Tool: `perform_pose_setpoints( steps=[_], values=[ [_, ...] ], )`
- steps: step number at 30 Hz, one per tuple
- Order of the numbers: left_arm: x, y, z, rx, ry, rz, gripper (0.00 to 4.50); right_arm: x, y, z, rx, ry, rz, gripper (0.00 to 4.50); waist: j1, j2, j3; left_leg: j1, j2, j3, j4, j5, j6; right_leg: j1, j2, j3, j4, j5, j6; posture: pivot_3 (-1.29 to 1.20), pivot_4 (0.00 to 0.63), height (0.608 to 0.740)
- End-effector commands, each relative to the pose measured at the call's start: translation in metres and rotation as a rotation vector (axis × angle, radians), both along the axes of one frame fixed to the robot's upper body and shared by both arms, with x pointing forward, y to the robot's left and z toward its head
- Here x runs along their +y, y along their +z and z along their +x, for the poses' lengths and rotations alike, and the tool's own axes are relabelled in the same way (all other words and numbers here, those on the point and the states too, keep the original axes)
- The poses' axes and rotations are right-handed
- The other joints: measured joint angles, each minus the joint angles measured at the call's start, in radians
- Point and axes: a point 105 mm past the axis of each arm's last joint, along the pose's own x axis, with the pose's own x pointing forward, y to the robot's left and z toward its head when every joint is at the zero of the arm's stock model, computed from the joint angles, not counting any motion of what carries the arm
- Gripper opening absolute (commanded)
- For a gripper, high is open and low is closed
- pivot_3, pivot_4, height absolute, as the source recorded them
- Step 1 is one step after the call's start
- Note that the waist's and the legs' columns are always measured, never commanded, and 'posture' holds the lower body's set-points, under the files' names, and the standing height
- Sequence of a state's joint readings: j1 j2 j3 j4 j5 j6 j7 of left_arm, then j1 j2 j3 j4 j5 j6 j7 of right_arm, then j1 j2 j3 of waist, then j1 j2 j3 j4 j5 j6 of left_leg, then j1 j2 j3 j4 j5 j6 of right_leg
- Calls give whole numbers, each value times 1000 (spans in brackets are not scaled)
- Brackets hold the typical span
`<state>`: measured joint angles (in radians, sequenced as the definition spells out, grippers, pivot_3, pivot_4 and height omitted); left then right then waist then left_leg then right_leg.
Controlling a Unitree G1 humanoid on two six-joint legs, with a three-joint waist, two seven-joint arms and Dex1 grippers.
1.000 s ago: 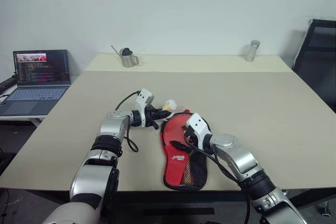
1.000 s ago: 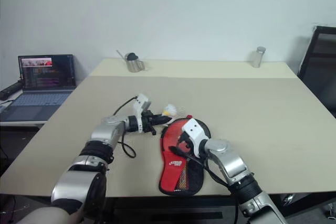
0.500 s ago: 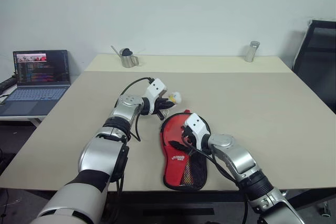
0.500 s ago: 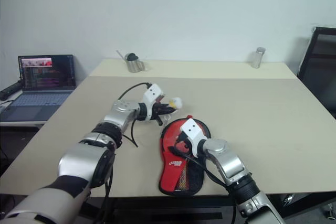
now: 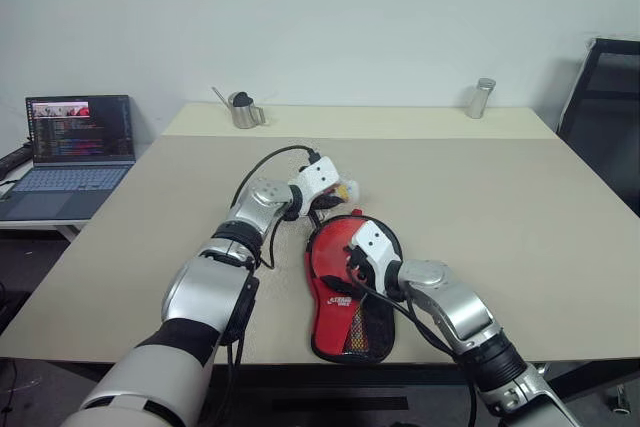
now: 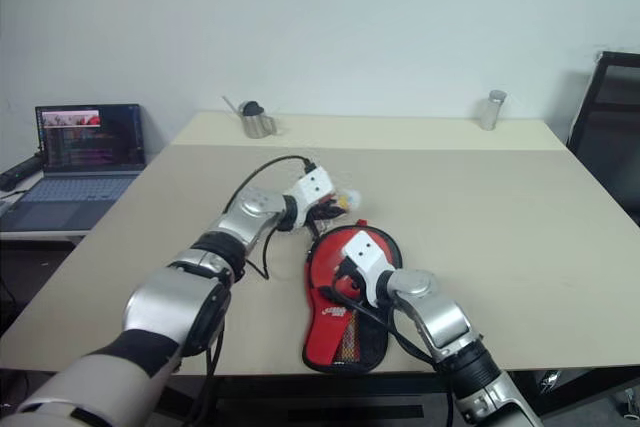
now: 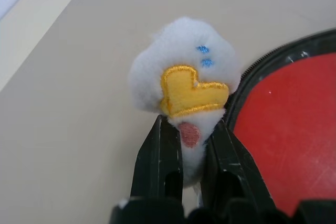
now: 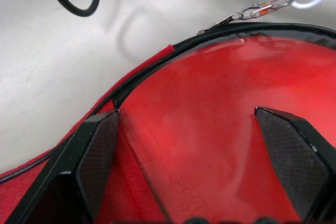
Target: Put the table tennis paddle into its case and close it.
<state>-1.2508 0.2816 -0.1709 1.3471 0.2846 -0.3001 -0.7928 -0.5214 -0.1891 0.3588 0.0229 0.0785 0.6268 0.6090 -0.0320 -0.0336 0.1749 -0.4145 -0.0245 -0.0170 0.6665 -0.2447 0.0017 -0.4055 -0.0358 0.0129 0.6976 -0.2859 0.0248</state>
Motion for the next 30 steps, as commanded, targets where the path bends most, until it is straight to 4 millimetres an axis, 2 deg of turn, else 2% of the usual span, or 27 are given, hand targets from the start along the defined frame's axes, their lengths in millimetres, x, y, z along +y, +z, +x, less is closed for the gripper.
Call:
perform_pose_setpoints(
  steps=[1, 9, 13, 19, 30],
  values=[
    [-10, 24, 5, -132, -24, 43, 151, -5, -30, -12, 116, -1, -64, 4500, 0, 0, 0, 0, 0, 0, 0, 0, 0, 0, 0, 0, 0, 0, 0, 0, 150, 740],
    [-32, 48, 10, -340, -41, 141, 151, -9, -33, -19, 127, -8, -70, 4500, 3, -1, 0, 0, 0, 0, 0, 0, 0, 0, 0, 0, 0, 0, 0, 0, 150, 740],
    [-37, 57, 13, -408, -28, 176, 151, -9, -33, -21, 130, -8, -71, 4500, 3, -1, 0, 0, 0, 0, 0, 0, 0, 0, 0, -2, 0, 0, 0, 0, 150, 740],
    [-42, 58, 14, -531, -39, 304, 151, -6, -35, -27, 139, 1, -70, 4500, 3, -1, 0, 0, 0, 0, 0, 0, 0, 0, 0, -2, 0, 0, 0, 0, 150, 740],
    [-85, 67, 1, -799, -201, 452, 151, -1, -36, -34, 149, 15, -72, 4500, 5, -1, 0, -1, -1, -1, 0, 0, 0, 0, 0, -3, 0, 0, 0, 0, 150, 740]
  ],
)
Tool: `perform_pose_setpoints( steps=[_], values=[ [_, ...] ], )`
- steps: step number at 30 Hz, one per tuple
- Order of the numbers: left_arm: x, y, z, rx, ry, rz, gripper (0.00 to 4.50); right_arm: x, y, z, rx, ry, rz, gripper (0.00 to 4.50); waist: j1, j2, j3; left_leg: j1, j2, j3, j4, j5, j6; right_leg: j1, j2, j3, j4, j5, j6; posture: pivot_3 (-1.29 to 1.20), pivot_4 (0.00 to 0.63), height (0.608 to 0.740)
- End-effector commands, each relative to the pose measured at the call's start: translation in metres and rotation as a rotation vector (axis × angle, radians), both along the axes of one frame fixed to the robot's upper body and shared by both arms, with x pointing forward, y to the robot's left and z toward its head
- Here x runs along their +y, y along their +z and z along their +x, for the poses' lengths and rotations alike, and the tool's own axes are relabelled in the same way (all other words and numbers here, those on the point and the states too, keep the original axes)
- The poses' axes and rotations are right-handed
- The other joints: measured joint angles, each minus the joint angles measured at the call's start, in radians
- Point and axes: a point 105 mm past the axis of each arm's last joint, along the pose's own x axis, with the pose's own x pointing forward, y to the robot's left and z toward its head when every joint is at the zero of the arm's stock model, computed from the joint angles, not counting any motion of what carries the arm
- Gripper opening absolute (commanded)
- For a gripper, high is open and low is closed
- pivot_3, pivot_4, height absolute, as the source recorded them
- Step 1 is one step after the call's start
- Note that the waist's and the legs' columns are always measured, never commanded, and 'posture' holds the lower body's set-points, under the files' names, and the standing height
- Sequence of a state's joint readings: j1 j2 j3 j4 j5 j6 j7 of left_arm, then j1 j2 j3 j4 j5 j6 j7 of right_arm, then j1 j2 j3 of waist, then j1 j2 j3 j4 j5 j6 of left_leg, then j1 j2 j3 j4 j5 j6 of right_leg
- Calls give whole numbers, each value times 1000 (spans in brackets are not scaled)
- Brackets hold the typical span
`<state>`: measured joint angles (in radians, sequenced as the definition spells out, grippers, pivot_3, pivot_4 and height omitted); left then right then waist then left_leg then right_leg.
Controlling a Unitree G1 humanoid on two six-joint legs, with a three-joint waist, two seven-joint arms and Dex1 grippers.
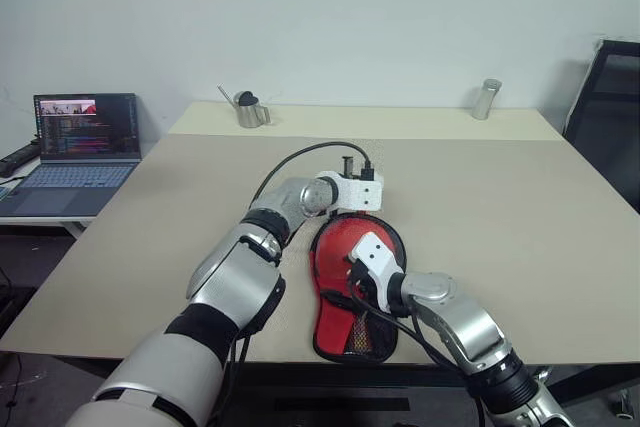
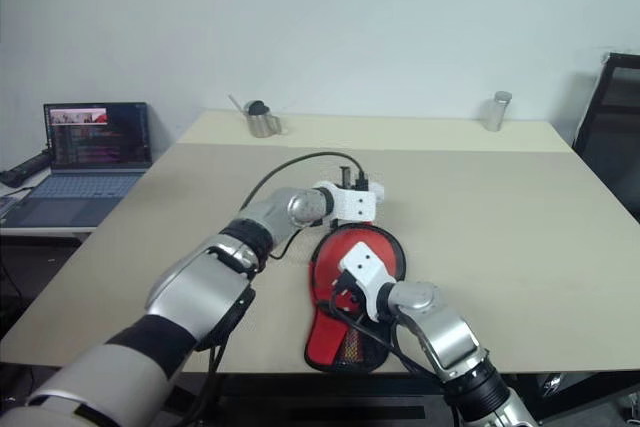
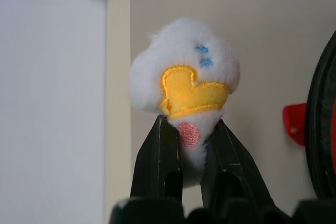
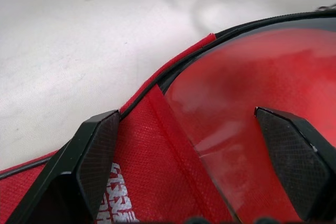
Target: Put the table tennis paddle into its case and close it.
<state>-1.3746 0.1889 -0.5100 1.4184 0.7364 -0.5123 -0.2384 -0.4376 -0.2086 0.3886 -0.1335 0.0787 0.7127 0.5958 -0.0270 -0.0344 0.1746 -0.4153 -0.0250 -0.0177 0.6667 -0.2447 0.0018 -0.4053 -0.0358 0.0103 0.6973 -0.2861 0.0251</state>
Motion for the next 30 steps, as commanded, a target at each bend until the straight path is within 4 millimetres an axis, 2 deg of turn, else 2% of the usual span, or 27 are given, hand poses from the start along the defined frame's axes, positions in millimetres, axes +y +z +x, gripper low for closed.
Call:
perform_pose_setpoints(
  steps=[1, 10, 16, 22, 25, 30],
  values=[
    [-33, 45, -7, -203, -129, 6, 151, -2, -33, -13, 131, 2, -63, 4500, 1, 0, 0, 0, 0, 0, 0, 0, 0, 0, 0, 0, 0, 0, 0, 0, 150, 740],
    [-62, 50, -22, -362, -275, 104, 151, -3, -34, -15, 136, 3, -69, 4500, 9, 0, 0, -1, -1, -1, 0, 0, 0, 0, 0, 0, -1, 0, 0, 0, 150, 740],
    [-57, 19, -20, -248, -241, 158, 151, -2, -34, -15, 135, -3, -66, 4500, 9, 0, 0, -1, -1, 0, 0, 0, 0, 0, 0, -2, -1, 0, 0, 0, 150, 740],
    [-50, -2, -20, -136, -208, 168, 151, -2, -34, -15, 134, -5, -62, 4500, 6, 0, 0, 0, -1, 0, 0, 0, 0, 0, 0, -2, 0, 0, 0, 0, 150, 740],
    [-51, -3, -22, -48, -198, 89, 1210, -1, -34, -16, 135, 0, -63, 4500, 1, 0, 0, 0, -1, 0, 0, 0, 0, 0, 0, -2, 0, 0, 0, 0, 150, 740],
    [-52, -4, -24, 5, -195, 52, 3051, 0, -34, -16, 134, 4, -63, 4500, 0, 0, -1, 0, -1, 0, 0, 0, 0, 0, 0, -2, 0, 0, 0, 0, 150, 740]
  ],
)
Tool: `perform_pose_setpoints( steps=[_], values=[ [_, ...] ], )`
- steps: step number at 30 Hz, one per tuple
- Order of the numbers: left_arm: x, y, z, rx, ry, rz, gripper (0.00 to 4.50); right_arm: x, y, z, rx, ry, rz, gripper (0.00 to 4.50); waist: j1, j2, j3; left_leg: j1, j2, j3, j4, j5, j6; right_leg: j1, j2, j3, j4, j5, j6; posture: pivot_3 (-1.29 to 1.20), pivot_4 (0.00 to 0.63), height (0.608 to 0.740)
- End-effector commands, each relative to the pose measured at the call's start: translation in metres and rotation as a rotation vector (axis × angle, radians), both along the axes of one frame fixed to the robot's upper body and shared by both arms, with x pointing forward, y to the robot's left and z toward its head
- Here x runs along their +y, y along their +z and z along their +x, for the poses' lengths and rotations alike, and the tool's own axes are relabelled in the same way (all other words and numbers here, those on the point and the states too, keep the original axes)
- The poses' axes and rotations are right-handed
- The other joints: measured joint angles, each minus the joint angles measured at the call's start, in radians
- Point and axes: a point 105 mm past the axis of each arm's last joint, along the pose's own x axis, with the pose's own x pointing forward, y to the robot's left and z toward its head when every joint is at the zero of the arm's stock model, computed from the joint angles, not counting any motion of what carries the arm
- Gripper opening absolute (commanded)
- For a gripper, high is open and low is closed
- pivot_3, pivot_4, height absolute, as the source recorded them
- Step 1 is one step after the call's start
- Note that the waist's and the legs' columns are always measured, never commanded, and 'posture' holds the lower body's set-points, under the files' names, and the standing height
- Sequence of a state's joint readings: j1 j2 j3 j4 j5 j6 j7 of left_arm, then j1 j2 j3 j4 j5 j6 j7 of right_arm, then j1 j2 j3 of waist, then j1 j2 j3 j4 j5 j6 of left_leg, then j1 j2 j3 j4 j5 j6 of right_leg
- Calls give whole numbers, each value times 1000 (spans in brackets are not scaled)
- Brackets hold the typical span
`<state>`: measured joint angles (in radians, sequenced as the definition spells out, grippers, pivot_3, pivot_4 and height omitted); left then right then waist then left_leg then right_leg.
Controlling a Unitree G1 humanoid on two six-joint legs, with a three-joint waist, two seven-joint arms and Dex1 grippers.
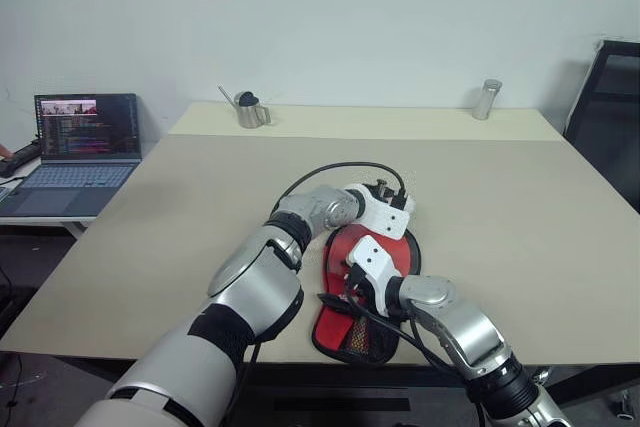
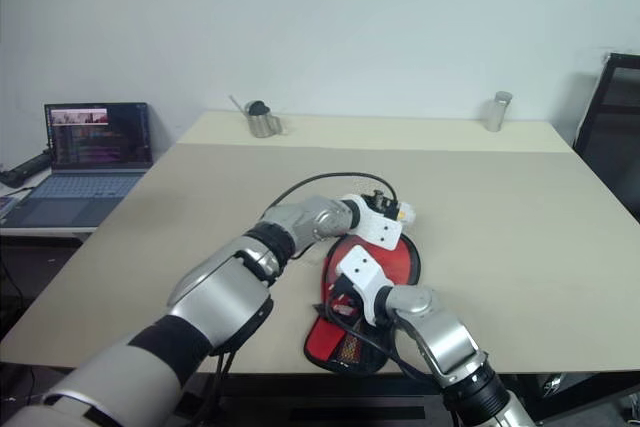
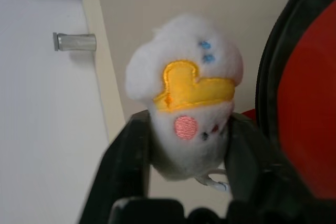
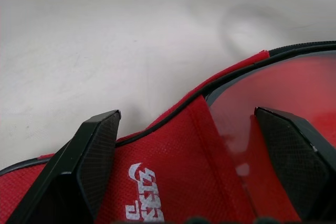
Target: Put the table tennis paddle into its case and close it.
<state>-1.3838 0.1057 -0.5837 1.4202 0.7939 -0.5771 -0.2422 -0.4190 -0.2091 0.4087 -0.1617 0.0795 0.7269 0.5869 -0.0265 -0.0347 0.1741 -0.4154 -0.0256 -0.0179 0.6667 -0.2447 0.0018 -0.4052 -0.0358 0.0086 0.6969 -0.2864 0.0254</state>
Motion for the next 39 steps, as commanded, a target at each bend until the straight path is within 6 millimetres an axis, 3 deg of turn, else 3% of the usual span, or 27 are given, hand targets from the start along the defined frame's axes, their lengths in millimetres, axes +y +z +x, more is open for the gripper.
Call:
perform_pose_setpoints(
  steps=[1, 5, 10, 14, 19, 27, 33, 39],
  values=[
    [-9, 10, -4, 34, -22, -58, 3379, -3, -31, -9, 124, -7, -59, 4500, 0, 0, 0, 0, 0, 0, 0, 0, 0, 0, 0, 0, 0, 0, 0, 0, 150, 740],
    [2, 20, -1, 117, -2, -134, 3379, -4, -25, -5, 111, -8, -55, 4500, -1, 0, 0, 0, 0, 0, 0, 0, 0, 0, 0, 0, 0, 0, 0, 0, 150, 740],
    [31, 26, 3, 197, 34, -178, 3379, -5, -21, -1, 105, -9, -48, 4500, -6, 0, 0, 1, 0, 0, 0, 0, 0, 0, 0, 0, 1, 0, 0, 0, 150, 740],
    [57, 42, 1, 289, 18, -324, 3379, -6, -9, -3, 89, 14, -20, 4500, -5, 0, 0, 0, 1, 0, 0, 0, 0, 0, 0, 0, 1, 0, 0, 0, 150, 740],
    [99, 61, -7, 432, -31, -587, 3379, -23, 40, 2, 37, 7, 116, 4500, -4, 0, 0, 0, 1, 0, 1, 0, 0, 0, 0, 0, 0, 0, 0, 0, 150, 740],
    [163, 56, -38, 683, -32, -777, 3379, -70, 94, 29, -14, -61, 193, 4500, -10, 1, 0, 0, 2, -1, 1, 0, 0, 0, 0, 3, 1, 0, -1, 0, 150, 740],
    [196, 49, -62, 739, 89, -839, 3379, -97, 85, 69, -21, -183, 104, 4500, -8, 1, 0, 0, 2, -1, 1, 0, 0, 0, 0, 4, 1, 0, -1, 0, 150, 740],
    [207, 43, -77, 732, 168, -868, 3379, -92, 67, 93, 41, -218, 72, 4500, -6, 1, 0, 0, 2, -1, 1, 0, 0, -1, 0, 4, 1, 0, -1, 0, 150, 740]
  ],
)
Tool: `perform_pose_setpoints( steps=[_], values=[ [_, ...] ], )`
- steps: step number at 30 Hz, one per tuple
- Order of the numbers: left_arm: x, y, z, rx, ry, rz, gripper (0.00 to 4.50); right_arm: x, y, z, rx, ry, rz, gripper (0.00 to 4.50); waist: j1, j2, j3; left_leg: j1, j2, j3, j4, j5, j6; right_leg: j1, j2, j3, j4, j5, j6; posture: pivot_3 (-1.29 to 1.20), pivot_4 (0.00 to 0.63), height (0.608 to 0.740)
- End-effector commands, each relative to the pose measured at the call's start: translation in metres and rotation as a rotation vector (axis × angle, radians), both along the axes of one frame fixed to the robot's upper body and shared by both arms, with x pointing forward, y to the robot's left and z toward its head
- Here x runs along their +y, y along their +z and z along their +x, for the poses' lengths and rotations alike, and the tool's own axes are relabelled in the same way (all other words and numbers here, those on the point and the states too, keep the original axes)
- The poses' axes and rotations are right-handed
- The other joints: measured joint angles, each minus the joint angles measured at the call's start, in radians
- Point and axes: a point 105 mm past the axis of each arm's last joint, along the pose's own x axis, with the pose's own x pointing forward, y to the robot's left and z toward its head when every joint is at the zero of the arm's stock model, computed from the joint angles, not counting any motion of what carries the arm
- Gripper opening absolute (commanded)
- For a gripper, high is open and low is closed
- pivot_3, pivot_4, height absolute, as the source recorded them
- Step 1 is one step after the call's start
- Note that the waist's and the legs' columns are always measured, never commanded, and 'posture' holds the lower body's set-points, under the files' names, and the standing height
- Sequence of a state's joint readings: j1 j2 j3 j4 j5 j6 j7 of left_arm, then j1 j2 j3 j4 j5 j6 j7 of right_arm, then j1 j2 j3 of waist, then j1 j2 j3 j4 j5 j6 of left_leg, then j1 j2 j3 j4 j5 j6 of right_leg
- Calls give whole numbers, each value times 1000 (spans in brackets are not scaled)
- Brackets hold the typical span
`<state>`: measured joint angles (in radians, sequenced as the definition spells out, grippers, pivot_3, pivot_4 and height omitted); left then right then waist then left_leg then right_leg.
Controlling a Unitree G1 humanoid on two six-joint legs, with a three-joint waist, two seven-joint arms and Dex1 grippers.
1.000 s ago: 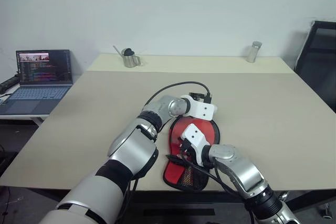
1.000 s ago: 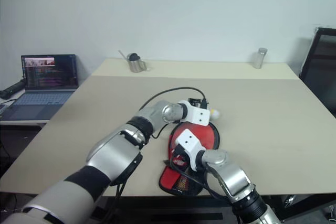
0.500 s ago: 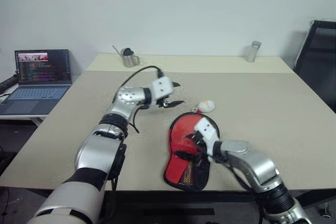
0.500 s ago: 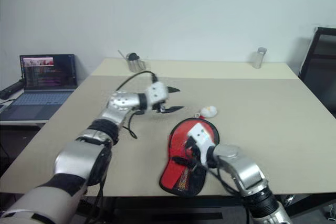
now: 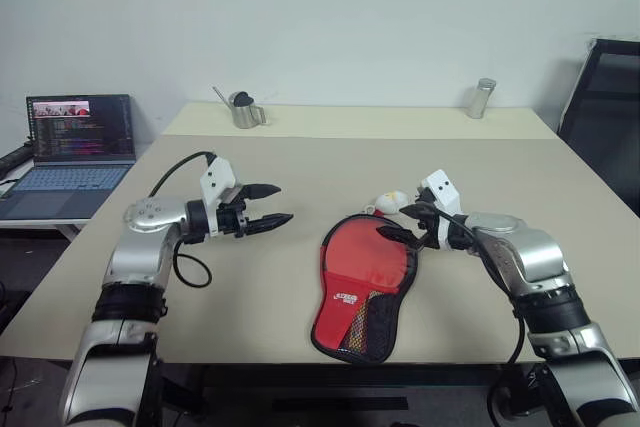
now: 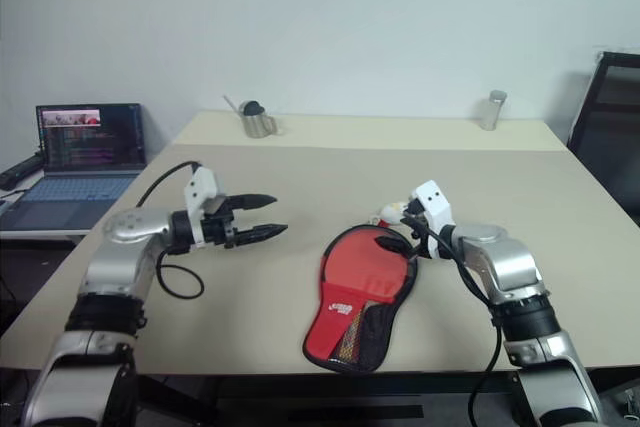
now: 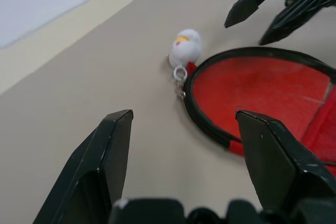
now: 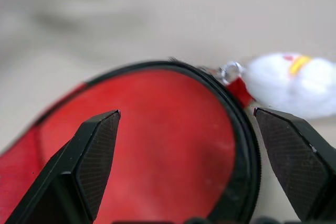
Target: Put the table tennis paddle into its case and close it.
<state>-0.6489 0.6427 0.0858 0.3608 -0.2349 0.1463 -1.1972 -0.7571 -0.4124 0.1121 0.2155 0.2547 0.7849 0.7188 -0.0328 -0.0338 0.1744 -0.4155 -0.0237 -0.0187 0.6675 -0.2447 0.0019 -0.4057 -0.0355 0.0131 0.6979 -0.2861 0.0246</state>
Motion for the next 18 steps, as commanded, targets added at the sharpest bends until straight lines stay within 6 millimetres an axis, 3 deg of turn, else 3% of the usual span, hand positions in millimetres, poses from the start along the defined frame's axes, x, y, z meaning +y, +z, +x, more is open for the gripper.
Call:
perform_pose_setpoints(
  steps=[1, 7, 14, 18],
  values=[
    [4, 20, -8, -64, 25, -7, 3379, 5, 2, 13, -16, -3, -19, 4500, 0, 0, 0, 0, 0, 0, 0, 0, 0, 0, 0, 0, 0, 0, 0, 0, 150, 740],
    [8, 21, -13, -65, 59, 1, 3379, 2, -20, 29, 72, -45, -22, 4500, 1, 0, 0, 0, 0, 1, 0, 0, 0, 0, 0, 0, 0, 0, 0, 0, 150, 740],
    [5, 22, -15, -75, 62, 7, 3379, 10, -34, 34, 96, -16, -30, 4500, -3, 0, 0, 1, 0, 1, -1, 0, 0, 0, 0, 1, 0, 0, 0, 0, 150, 740],
    [3, 23, -17, -79, 57, 8, 3415, 7, -32, 36, 144, -32, 43, 3537, -5, 0, 0, 1, 0, 2, -1, 0, 0, 0, 0, 1, 0, 0, 0, 0, 150, 740]
  ],
)
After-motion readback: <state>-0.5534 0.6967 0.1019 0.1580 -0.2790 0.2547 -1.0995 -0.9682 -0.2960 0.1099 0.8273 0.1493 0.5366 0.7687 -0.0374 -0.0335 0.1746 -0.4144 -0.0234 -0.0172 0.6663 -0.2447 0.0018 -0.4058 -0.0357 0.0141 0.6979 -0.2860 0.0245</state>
